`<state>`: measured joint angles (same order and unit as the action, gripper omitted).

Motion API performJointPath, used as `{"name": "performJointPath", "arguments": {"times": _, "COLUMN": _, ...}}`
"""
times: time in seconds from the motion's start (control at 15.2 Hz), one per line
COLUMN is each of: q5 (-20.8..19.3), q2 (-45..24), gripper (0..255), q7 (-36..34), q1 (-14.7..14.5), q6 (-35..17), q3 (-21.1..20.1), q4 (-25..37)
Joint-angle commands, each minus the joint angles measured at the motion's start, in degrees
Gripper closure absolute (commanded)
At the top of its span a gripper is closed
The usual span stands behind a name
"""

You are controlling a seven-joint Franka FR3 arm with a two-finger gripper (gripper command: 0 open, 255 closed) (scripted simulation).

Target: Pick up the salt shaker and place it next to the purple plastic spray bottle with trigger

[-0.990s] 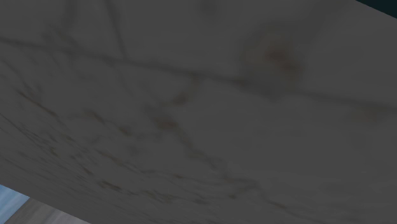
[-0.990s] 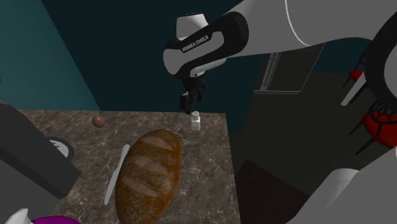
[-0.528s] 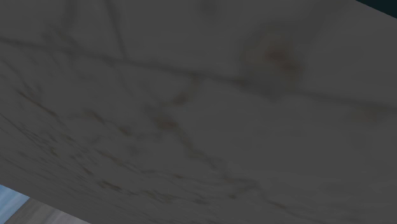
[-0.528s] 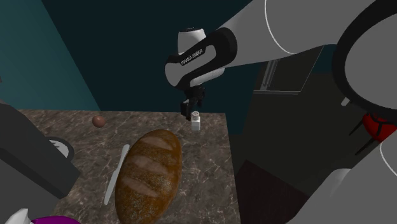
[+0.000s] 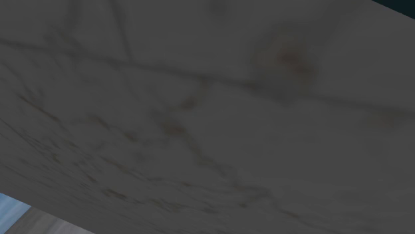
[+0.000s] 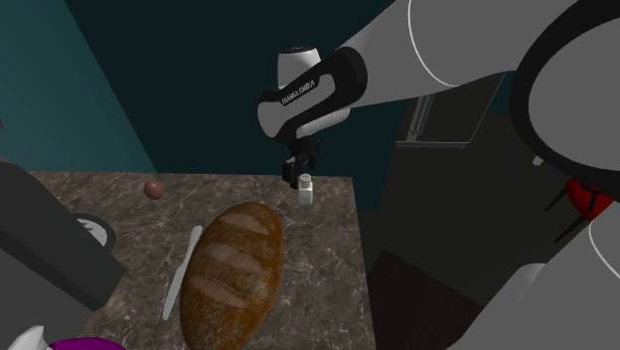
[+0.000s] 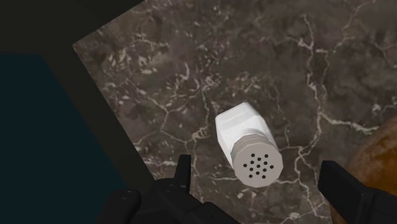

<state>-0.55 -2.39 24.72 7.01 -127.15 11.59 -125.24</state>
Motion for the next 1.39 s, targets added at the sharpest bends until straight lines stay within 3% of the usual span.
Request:
{"name": "performJointPath", "arguments": {"times": 0.0, "q5": 0.00, "q2": 0.00, "gripper": 255, "q7": 0.00, "q1": 0.00, "q6": 0.00, "q3": 0.00, "q4": 0.00}}
{"name": "performJointPath", "arguments": {"times": 0.59, "q5": 0.00, "q2": 0.00, "gripper": 255, "q7": 0.00, "q1": 0.00, "q6": -0.01, "q3": 0.00, "q4": 0.00}}
{"name": "performJointPath", "arguments": {"times": 1.32, "q5": -0.82, "q2": 3.81, "gripper": 255, "q7": -0.52, "q1": -0.11, "q6": 8.24, "q3": -0.08, "q4": 4.50}}
